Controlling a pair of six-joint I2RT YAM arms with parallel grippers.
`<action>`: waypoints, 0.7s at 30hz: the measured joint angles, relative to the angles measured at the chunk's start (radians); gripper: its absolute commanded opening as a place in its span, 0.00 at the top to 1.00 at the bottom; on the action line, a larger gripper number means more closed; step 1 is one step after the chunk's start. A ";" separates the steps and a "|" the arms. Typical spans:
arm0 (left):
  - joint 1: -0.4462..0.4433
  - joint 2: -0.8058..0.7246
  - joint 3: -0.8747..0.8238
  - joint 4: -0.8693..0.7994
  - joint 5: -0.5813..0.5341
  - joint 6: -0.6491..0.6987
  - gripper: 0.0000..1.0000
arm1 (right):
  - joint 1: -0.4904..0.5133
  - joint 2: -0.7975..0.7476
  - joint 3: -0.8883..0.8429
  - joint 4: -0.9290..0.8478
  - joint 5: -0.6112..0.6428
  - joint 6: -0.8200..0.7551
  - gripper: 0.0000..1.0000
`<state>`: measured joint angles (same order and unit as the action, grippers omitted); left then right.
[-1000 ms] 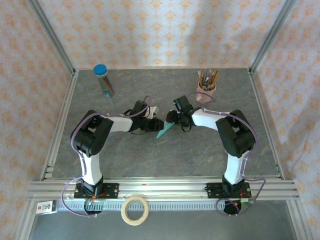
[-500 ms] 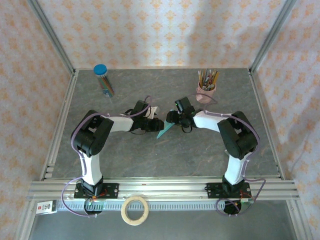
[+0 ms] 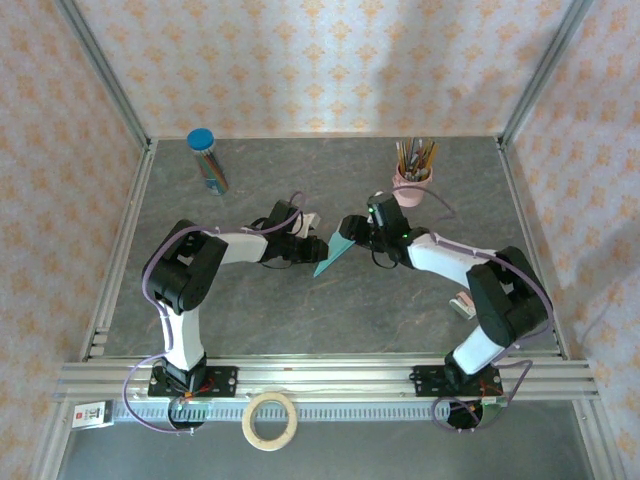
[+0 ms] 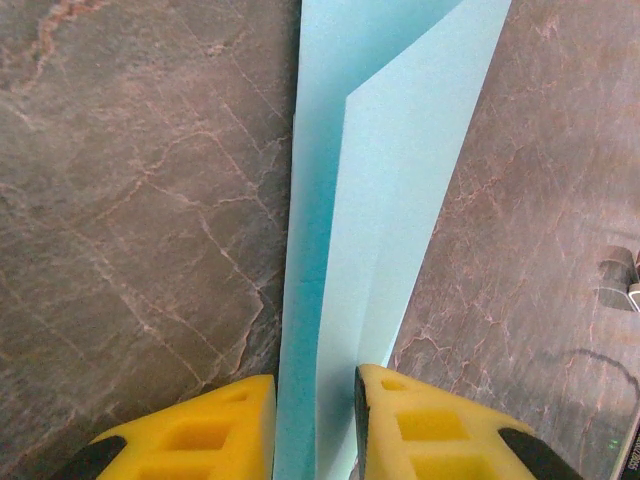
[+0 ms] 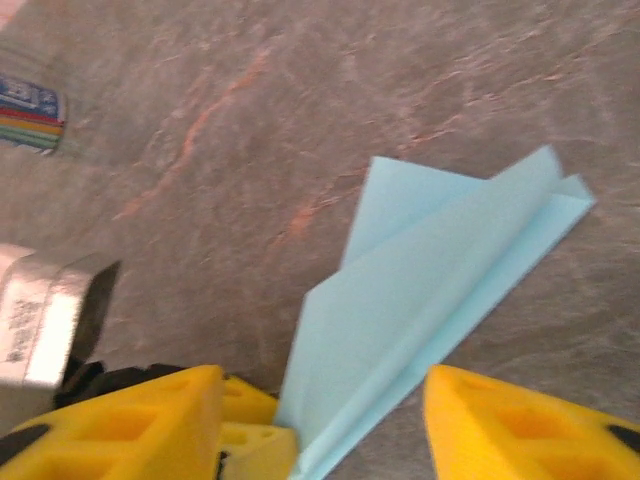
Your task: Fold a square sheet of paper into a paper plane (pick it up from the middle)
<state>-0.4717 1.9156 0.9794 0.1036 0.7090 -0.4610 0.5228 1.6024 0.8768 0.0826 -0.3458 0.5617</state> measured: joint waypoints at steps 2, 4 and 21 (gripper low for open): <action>0.000 0.000 0.000 0.000 0.000 0.000 0.74 | 0.002 0.011 0.000 0.028 -0.041 0.002 0.62; 0.000 0.000 0.000 0.000 0.000 0.000 0.74 | 0.005 0.028 0.000 0.053 -0.075 0.008 0.66; -0.005 0.006 0.021 -0.039 -0.009 0.032 0.74 | 0.013 0.181 0.061 0.087 -0.138 0.014 0.75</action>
<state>-0.4763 1.9217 1.0000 0.0643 0.6998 -0.4290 0.5362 1.7832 0.9379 0.1696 -0.4835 0.5755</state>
